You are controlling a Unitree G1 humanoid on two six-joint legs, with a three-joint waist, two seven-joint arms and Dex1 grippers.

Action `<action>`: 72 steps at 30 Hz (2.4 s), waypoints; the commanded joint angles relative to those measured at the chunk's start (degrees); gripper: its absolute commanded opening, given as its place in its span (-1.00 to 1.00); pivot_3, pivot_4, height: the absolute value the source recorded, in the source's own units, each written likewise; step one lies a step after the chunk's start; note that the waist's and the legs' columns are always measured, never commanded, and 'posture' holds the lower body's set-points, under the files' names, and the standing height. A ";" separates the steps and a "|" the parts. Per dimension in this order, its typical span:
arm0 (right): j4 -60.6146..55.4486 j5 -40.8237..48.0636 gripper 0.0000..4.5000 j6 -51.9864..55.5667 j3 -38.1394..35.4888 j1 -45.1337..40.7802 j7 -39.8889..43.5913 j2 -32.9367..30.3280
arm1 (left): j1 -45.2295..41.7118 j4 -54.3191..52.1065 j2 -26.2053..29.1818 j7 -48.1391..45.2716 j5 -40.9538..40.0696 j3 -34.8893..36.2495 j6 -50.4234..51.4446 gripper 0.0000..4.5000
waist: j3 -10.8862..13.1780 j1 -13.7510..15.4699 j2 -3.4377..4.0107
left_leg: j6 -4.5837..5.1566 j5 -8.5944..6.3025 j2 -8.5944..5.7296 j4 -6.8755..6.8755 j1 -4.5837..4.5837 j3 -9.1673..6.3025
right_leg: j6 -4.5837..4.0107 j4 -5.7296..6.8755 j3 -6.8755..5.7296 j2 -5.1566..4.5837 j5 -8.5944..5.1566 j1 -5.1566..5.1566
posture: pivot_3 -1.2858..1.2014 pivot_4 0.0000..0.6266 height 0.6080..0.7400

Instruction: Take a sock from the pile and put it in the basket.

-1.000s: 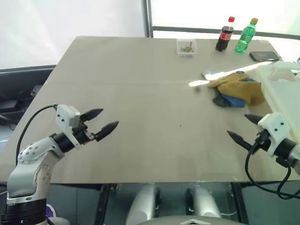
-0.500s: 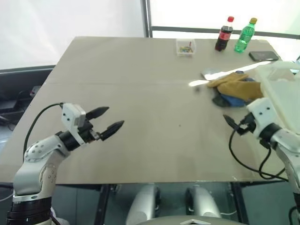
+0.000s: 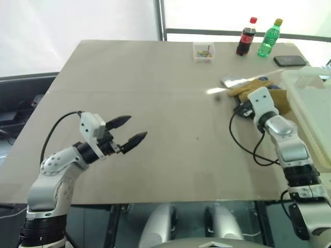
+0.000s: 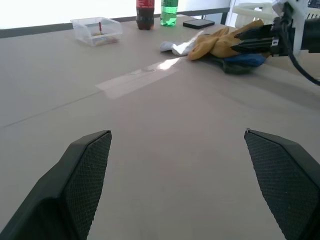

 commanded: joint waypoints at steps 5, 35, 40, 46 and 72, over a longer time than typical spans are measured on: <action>6.44 -3.82 -0.30 -5.75 0.88 -4.25 -2.38 -0.23 | 1.05 -4.10 -0.37 -1.43 -1.35 -0.18 -2.75 1.00 | 0.00 -0.13 0.00 | 0.00 0.00 0.00 0.00 0.00 0.00 | 0.03 0.00 0.00 0.01 0.02 0.01 | 0.03 -0.52 0.83; -0.29 8.27 -0.95 1.75 -1.56 -3.26 11.95 3.65 | 3.83 -6.99 -0.11 -4.61 -3.06 -0.88 -3.99 1.00 | 0.02 -1.03 0.03 | 0.03 -0.01 0.05 -0.02 0.06 0.02 | 0.05 0.09 0.09 0.06 0.03 0.00 | 0.03 -0.52 0.83; -4.34 10.67 -0.95 6.56 0.29 -0.61 16.02 4.37 | 3.80 -6.99 -0.38 -4.23 -2.79 -1.38 -4.20 1.00 | 0.02 -0.86 0.03 | 0.12 -0.07 0.03 -0.01 0.06 0.00 | 0.05 0.09 0.07 0.01 0.04 0.00 | 0.03 -0.52 0.83; -5.34 12.36 -0.95 8.33 1.27 0.23 19.17 5.04 | 4.28 -7.51 -0.36 -3.89 -3.04 -1.22 -4.09 1.00 | 0.03 -0.97 0.05 | 0.01 -0.01 0.03 -0.02 0.06 -0.01 | 0.04 0.10 0.07 0.02 0.03 -0.02 | 0.03 -0.52 0.83; -25.35 29.36 -0.95 35.40 13.40 3.71 28.72 10.53 | 6.95 -9.38 0.51 -2.35 -4.66 0.17 -2.40 1.00 | 0.04 -1.01 0.07 | 0.12 -0.22 -0.01 -0.05 0.03 -0.07 | -0.14 0.10 -0.05 -0.43 -0.05 -0.14 | 0.03 -0.52 0.83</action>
